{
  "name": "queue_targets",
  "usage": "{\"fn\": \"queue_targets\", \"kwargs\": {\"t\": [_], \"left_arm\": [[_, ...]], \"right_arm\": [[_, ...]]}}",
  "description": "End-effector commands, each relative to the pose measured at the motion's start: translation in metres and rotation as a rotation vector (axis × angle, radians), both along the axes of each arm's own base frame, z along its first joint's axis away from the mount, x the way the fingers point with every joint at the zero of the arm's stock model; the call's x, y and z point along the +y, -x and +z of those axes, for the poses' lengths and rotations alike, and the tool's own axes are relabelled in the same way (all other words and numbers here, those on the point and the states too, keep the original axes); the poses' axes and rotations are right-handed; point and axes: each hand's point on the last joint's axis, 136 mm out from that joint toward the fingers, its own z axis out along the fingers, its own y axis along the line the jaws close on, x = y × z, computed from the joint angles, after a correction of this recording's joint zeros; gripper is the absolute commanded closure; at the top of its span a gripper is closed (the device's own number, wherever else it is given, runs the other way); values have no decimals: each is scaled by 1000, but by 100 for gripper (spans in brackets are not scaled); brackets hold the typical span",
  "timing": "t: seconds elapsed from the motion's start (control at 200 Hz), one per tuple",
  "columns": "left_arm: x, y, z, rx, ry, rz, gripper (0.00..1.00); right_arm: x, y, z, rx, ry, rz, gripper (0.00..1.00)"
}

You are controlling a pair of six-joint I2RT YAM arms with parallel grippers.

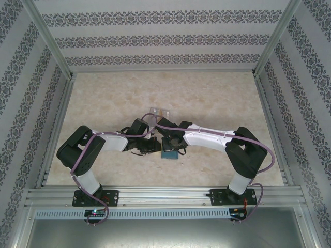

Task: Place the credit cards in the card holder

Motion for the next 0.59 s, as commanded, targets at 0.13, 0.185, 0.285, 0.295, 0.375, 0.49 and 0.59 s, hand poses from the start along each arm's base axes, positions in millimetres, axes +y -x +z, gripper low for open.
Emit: {"fn": "queue_targets", "kwargs": {"t": [0.13, 0.185, 0.285, 0.295, 0.375, 0.49, 0.59], "left_arm": [[-5, -1, 1, -4, 18, -10, 90], [-5, 0, 1, -2, 17, -10, 90], [-4, 0, 0, -3, 15, -8, 90], [-4, 0, 0, -2, 15, -8, 90], [-4, 0, 0, 0, 14, -7, 90], [-4, 0, -1, 0, 13, -7, 90], [-4, 0, -1, 1, 12, -8, 90]], "right_arm": [[-6, 3, -7, 6, 46, 20, 100], [-6, 2, -7, 5, 46, 19, 100], [-6, 2, -9, 4, 52, 22, 100], [-7, 2, -9, 5, 54, 23, 100], [-6, 3, -10, 7, 57, 25, 100], [-5, 4, -12, 15, 51, 27, 100], [-5, 5, -13, 23, 55, 29, 100]]}}
